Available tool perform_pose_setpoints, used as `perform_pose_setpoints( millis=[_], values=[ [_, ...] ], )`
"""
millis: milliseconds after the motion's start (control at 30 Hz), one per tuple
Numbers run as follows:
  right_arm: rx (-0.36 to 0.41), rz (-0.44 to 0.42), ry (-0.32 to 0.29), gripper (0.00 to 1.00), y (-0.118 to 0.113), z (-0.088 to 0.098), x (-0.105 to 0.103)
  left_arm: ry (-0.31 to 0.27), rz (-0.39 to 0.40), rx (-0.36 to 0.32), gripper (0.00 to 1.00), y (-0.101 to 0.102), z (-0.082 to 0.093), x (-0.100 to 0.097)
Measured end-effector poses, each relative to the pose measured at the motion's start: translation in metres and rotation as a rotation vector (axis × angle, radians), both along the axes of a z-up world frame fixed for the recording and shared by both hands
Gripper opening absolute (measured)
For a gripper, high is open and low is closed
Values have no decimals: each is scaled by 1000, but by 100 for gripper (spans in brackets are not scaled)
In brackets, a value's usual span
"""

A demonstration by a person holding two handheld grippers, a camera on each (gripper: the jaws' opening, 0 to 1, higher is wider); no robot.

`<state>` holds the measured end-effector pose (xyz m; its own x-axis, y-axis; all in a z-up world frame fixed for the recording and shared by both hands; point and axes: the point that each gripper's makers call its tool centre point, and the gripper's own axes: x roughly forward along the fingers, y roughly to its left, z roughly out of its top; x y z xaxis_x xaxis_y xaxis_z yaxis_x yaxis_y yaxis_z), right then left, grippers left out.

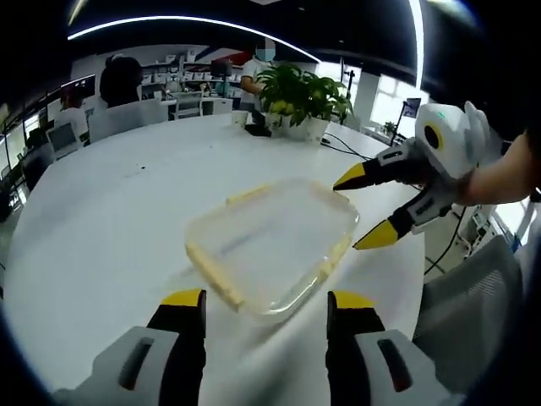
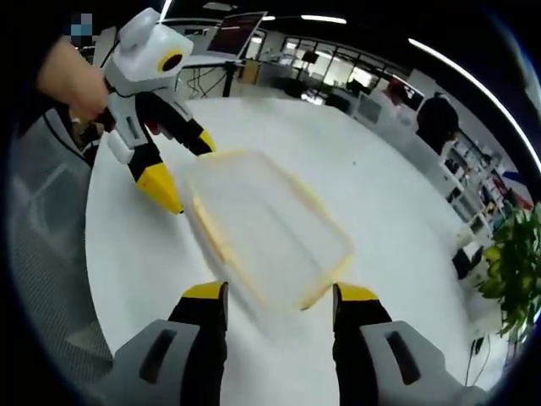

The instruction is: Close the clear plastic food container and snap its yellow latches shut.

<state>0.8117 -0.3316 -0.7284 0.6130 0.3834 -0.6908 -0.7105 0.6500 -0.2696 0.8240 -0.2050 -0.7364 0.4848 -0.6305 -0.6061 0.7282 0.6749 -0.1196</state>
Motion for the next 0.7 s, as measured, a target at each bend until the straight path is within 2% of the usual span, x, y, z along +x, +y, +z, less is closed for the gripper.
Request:
perform_pose_setpoints(
  millis=[400, 567, 700],
  values=[
    [36, -38, 59, 46, -1, -22, 8, -11, 7, 22, 49, 0, -7, 4],
    [29, -30, 67, 46, -2, -24, 8, -30, -2, 26, 47, -3, -6, 6],
    [37, -24, 71, 44, 0, -26, 6, -23, -2, 27, 47, -5, -8, 5]
  ],
)
